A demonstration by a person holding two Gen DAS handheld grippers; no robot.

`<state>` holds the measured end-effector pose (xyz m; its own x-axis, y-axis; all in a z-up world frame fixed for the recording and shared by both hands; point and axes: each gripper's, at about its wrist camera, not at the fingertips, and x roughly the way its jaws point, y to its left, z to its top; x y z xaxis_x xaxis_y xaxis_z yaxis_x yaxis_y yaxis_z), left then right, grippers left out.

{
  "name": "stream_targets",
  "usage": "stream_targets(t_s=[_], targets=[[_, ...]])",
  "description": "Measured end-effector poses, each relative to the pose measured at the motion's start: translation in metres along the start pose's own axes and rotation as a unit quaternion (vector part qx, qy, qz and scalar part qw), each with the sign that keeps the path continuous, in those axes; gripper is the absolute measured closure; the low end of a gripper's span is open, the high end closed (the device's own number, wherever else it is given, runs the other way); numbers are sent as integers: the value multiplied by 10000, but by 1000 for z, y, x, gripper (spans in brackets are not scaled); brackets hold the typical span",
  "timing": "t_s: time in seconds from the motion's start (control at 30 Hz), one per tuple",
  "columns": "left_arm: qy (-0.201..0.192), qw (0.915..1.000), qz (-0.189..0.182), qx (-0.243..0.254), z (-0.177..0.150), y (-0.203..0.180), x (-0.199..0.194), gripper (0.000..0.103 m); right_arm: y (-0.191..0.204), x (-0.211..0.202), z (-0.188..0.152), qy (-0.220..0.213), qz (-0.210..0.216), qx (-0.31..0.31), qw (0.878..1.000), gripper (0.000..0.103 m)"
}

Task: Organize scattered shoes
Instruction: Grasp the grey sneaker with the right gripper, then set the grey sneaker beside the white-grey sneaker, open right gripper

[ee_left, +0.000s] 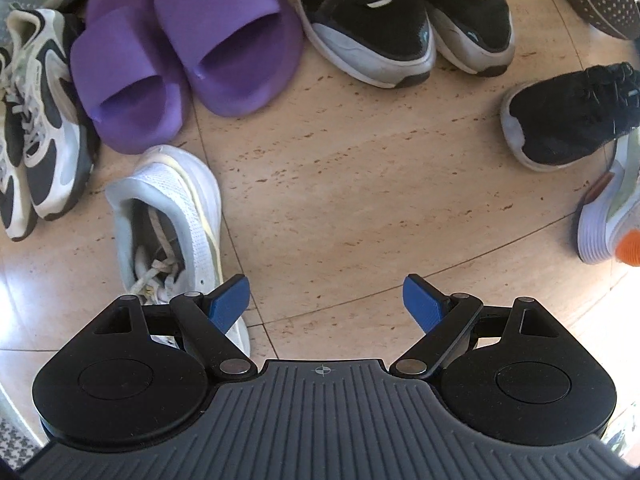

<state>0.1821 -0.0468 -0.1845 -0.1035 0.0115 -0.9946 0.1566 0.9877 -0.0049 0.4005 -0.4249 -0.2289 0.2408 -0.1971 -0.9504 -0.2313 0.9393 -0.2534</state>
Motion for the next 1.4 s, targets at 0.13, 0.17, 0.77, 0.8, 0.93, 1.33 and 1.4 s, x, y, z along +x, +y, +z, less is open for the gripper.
stream_targets(t_s=[0.13,0.17,0.77,0.8,0.93,1.33,1.4], targets=[[-61,10000,54,-18,-7,16,-15,15,37,-2,-4,83,-581,-676,9960,42],[-90,9999,66,5,-11,20,-23,15,41,-7,-4,81,-629,-695,9956,43],[-1591,9822,-169,-979,-113,117,-168,13,157,-306,-79,-533,431,-4,9976,46],[-1618,9805,-190,-1098,-114,122,-166,13,173,-312,-96,-446,669,132,9967,46],[-1488,9739,-381,-1671,-112,154,-155,15,231,-307,-138,16,1278,438,9908,46],[-1731,9645,-556,-1917,-115,182,-165,15,419,-264,-187,-126,-339,-1349,9902,24],[-1665,9666,-515,-1877,-114,182,-161,15,436,-277,-197,-182,10,-1788,9837,24]])
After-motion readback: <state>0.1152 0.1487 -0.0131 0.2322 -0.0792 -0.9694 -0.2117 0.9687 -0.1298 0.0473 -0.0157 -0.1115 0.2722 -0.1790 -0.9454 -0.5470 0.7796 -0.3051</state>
